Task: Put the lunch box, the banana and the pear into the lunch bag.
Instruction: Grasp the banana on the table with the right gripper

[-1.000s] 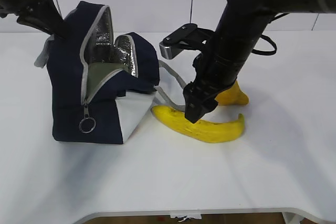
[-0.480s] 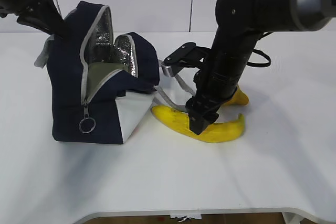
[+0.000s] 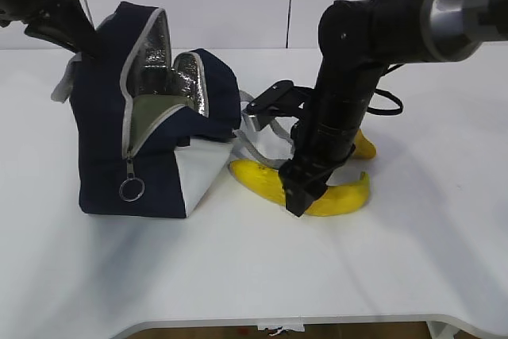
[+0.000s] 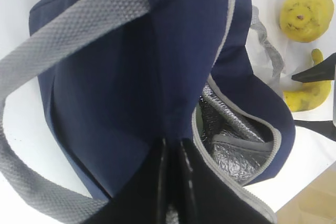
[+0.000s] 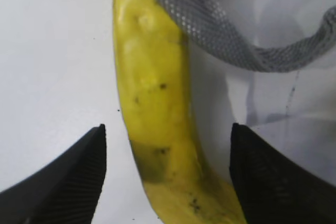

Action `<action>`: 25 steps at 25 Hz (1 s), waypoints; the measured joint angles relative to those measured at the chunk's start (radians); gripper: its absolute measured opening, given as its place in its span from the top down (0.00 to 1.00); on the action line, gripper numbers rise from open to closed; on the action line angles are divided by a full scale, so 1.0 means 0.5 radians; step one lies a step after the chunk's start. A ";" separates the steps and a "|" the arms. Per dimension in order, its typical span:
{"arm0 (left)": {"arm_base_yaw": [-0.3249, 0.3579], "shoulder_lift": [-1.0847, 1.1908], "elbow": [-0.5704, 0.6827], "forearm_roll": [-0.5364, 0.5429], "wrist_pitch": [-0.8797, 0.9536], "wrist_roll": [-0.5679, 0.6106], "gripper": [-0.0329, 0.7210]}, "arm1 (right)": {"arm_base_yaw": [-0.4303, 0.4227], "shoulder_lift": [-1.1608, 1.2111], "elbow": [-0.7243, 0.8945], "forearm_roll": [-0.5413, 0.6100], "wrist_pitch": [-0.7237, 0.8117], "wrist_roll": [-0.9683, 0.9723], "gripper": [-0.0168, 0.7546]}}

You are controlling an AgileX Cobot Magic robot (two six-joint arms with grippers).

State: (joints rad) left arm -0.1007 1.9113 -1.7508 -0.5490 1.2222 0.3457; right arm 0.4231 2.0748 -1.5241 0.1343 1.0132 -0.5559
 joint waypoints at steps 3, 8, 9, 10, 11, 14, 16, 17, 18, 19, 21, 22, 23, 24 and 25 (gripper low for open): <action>0.000 0.000 0.000 0.000 0.000 0.000 0.96 | 0.000 0.003 0.000 0.019 0.000 0.000 0.25; 0.000 0.000 0.000 0.000 0.000 0.000 0.96 | 0.000 0.009 0.000 0.035 -0.001 0.004 0.25; 0.000 0.000 0.000 0.000 0.000 0.000 0.96 | 0.000 0.009 0.000 0.044 -0.005 0.004 0.25; 0.000 0.000 0.000 0.000 0.000 0.000 0.96 | 0.000 0.013 0.000 0.044 -0.005 0.004 0.26; 0.000 0.000 0.000 0.000 0.000 0.000 0.96 | 0.000 0.013 0.000 0.044 0.000 0.004 0.27; 0.000 0.000 0.000 0.003 0.000 0.000 0.96 | 0.000 0.014 0.000 0.049 0.028 0.004 0.39; 0.000 0.000 0.000 0.003 0.000 0.000 0.96 | 0.000 0.014 0.000 0.049 0.078 0.004 0.49; 0.000 0.000 0.000 0.003 0.000 0.000 0.96 | 0.000 0.014 0.000 0.049 0.112 0.004 0.54; 0.000 0.000 0.000 0.003 0.000 0.000 0.96 | 0.000 0.014 0.000 0.054 0.147 0.004 0.58; 0.000 0.000 0.000 0.003 0.000 0.000 0.96 | 0.000 0.014 0.000 0.065 0.173 0.004 0.60; 0.000 0.000 0.000 0.003 0.000 0.000 0.96 | 0.000 0.014 0.000 0.111 0.234 0.004 0.62; 0.000 0.000 0.000 0.003 0.000 0.000 0.96 | 0.000 0.014 0.000 0.141 0.263 0.004 0.62; 0.000 0.000 0.000 0.003 0.000 0.000 0.96 | 0.000 0.014 0.000 0.180 0.298 0.004 0.62; 0.000 0.000 0.000 0.003 0.000 0.000 0.96 | 0.000 0.014 0.000 0.215 0.328 0.004 0.62; 0.000 0.000 0.000 0.003 0.000 0.000 0.96 | 0.000 0.014 0.000 0.238 0.338 0.004 0.62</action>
State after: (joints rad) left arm -0.1007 1.9113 -1.7508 -0.5472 1.2222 0.3457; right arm 0.4231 2.0817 -1.5241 0.2532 1.1822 -0.5541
